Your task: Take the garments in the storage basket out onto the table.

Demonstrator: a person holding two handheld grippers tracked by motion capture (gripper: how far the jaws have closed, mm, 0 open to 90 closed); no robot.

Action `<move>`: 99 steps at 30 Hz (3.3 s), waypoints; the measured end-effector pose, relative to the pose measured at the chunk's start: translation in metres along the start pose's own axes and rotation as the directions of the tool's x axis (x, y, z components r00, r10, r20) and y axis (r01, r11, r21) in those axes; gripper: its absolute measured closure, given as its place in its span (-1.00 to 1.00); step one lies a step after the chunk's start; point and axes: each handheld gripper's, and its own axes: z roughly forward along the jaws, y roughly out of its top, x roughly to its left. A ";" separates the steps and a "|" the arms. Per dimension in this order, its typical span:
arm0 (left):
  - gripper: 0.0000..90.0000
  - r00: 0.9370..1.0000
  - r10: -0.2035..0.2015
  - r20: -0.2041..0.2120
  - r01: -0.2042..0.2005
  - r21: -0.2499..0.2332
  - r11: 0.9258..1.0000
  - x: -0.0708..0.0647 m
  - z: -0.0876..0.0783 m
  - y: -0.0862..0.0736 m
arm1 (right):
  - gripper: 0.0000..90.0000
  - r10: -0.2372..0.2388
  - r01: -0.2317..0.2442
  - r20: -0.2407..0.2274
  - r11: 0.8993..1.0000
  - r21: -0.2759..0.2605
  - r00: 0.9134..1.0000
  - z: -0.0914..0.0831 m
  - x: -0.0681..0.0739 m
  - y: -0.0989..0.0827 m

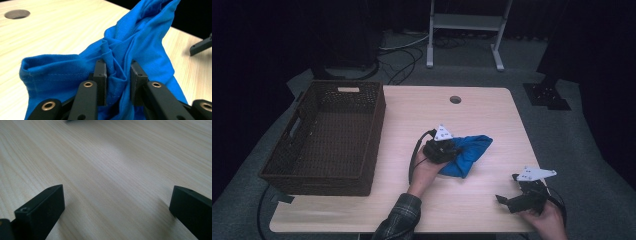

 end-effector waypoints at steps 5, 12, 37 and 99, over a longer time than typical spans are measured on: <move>0.60 1.000 0.027 -0.007 -0.027 0.047 0.999 -0.003 0.010 0.004 | -1.00 0.000 0.000 0.000 1.000 0.000 1.000 0.000 0.000 0.000; 0.59 0.998 0.063 -0.003 -0.062 0.095 0.993 -0.006 0.019 0.004 | -1.00 0.000 0.000 0.000 1.000 0.000 1.000 0.000 0.000 0.000; 0.32 0.990 0.138 0.000 -0.136 0.166 0.977 -0.009 0.040 0.010 | -1.00 -0.004 0.004 -0.005 1.000 0.000 1.000 0.000 0.000 0.000; -1.00 0.996 0.089 -0.008 -0.089 0.057 0.994 -0.010 0.002 0.003 | -1.00 -0.008 0.008 -0.008 1.000 0.000 1.000 0.000 0.000 0.000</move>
